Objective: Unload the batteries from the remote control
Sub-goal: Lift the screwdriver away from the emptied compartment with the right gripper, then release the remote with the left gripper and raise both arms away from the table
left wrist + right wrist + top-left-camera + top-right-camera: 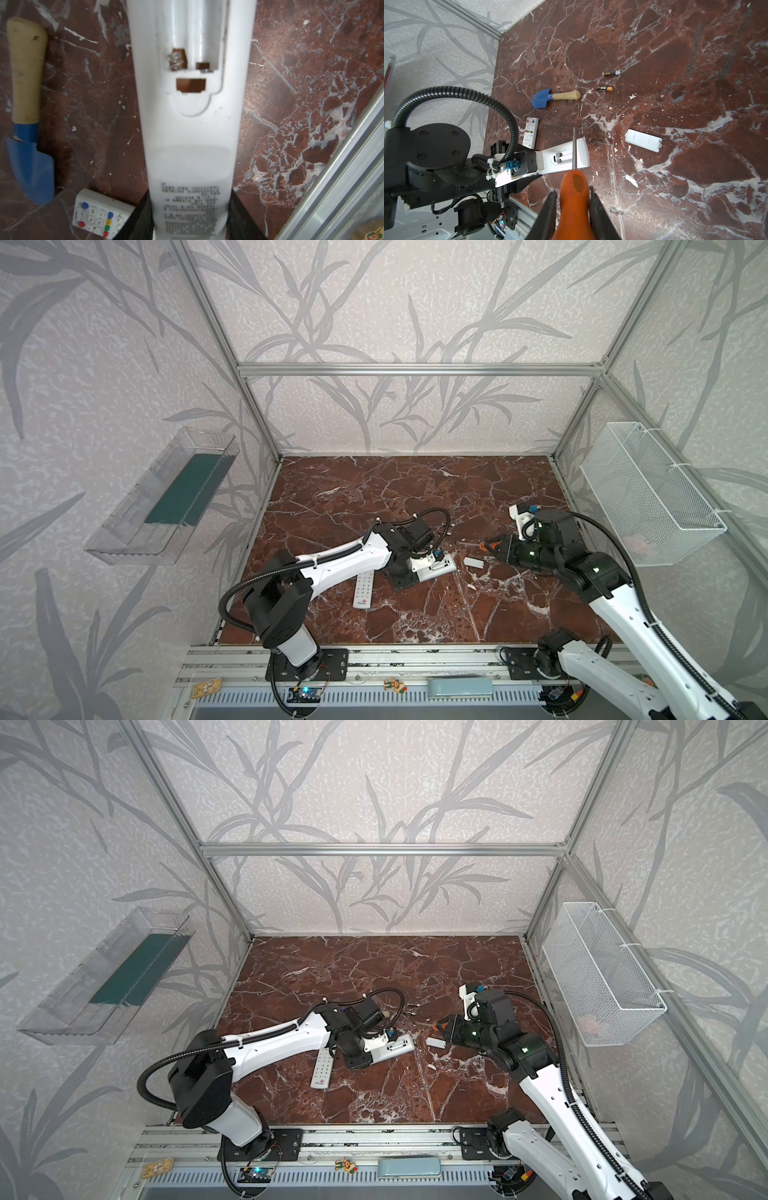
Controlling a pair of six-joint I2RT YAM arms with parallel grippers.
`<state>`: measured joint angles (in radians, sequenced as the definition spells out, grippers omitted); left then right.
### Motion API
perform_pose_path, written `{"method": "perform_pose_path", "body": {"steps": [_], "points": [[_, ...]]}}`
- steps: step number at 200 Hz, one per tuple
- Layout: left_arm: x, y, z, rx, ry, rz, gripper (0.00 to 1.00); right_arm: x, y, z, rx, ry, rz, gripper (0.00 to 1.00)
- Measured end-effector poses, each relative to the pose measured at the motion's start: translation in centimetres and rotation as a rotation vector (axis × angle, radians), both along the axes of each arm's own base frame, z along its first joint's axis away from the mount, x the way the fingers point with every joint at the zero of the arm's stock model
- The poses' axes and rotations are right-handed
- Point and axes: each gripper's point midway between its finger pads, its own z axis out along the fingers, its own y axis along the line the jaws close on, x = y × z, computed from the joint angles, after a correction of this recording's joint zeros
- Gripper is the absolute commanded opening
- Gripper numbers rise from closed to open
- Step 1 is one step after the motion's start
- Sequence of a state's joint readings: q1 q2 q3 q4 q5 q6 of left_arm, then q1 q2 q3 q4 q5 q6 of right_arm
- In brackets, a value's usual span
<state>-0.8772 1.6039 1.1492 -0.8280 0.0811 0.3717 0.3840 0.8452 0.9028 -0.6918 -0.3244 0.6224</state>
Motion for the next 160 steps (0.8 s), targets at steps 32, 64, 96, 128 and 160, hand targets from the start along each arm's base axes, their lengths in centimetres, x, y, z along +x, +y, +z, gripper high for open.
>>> {"method": "perform_pose_path", "body": {"steps": [32, 64, 96, 128, 160], "points": [[0.6, 0.6, 0.7, 0.02, -0.066, -0.021, 0.0, -0.7, 0.0, 1.3, 0.008, -0.03, 0.023, 0.0], [0.2, 1.9, 0.0, 0.066, -0.08, -0.068, 0.0, -0.7, -0.1, 2.0, 0.004, -0.041, 0.034, 0.0], [0.3, 2.4, -1.0, 0.108, -0.096, -0.128, 0.0, 1.0, 0.1, 1.7, -0.007, -0.021, 0.031, 0.0], [1.5, 2.3, -3.3, 0.167, -0.104, -0.169, 0.09, 4.1, 0.3, 0.0, 0.005, 0.023, 0.012, 0.0], [2.5, 2.6, -5.9, 0.203, -0.064, -0.177, 0.38, 7.7, 0.4, -2.0, 0.024, 0.056, -0.008, 0.0]]}}
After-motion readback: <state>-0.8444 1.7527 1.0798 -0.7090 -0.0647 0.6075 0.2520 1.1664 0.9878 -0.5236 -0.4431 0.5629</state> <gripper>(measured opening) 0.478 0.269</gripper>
